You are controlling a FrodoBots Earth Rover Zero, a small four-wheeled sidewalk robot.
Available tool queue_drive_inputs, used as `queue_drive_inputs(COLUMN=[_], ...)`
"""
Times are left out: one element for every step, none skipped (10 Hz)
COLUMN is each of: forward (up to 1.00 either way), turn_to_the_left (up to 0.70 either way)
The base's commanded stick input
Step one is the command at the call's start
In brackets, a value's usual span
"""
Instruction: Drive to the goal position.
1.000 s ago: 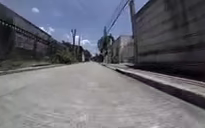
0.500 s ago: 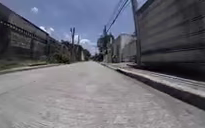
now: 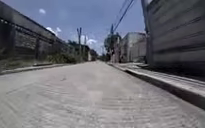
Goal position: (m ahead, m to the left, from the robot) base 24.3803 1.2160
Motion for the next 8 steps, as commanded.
queue_drive_inputs(forward=[1.0,1.0,1.0,1.0,1.0,1.0,1.0,1.0], turn_to_the_left=[0.14,0.07,-0.09,-0.25,-0.26,-0.26,-0.26,-0.07])
